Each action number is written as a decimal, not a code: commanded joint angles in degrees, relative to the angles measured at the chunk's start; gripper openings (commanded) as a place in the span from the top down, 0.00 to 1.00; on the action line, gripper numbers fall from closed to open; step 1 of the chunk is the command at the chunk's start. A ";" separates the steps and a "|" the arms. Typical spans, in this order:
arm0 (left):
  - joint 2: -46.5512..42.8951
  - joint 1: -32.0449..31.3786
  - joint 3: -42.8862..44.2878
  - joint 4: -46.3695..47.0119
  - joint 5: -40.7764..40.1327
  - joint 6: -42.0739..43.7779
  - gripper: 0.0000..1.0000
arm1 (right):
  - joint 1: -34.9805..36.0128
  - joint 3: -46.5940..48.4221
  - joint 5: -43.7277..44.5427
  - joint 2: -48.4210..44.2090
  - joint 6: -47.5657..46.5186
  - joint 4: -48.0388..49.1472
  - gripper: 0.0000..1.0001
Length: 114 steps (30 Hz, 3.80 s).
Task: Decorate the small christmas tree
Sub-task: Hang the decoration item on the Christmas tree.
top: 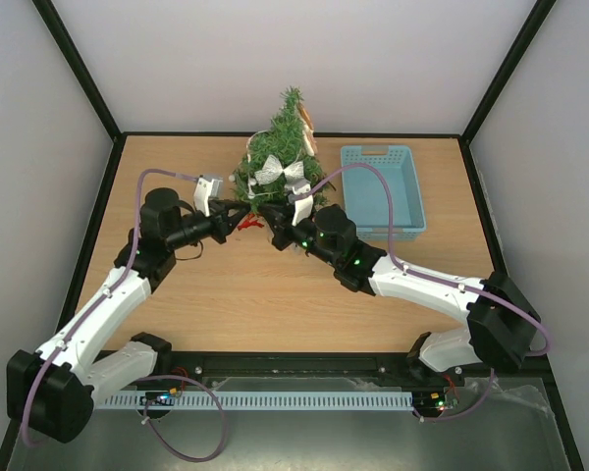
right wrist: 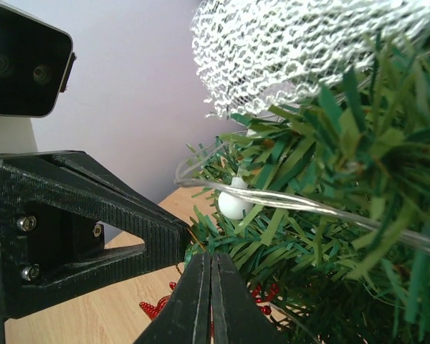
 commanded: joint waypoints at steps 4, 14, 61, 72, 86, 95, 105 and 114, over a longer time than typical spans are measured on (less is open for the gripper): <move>0.95 0.41 -0.51 2.71 -0.60 -1.05 0.98 | 0.27 0.80 1.90 0.53 -1.31 0.45 0.98; -1.14 0.52 -0.62 0.60 -0.27 -0.48 0.98 | 0.38 0.99 -0.09 0.72 -0.60 1.19 0.98; -0.51 3.17 -1.83 5.34 1.38 -4.29 0.98 | 2.41 0.57 4.40 -0.12 -1.52 4.69 0.98; -1.12 3.45 -2.17 6.78 2.67 -3.79 0.98 | 2.42 -0.49 3.95 -0.82 -2.59 6.37 0.98; -1.14 3.49 -2.71 8.84 6.95 -3.34 0.98 | 2.41 -2.21 3.64 -2.92 -2.23 3.44 0.91; -3.45 3.45 -2.95 6.17 8.08 -0.95 0.98 | 2.49 -1.97 2.17 -2.74 -1.78 2.71 0.87; -5.00 3.46 -2.55 2.49 8.40 1.88 0.98 | 2.45 -1.88 -0.83 -2.82 -1.04 1.70 0.79; -2.80 3.49 -1.33 2.88 6.63 2.55 0.98 | 2.45 -2.64 0.25 -3.97 -0.15 1.90 0.78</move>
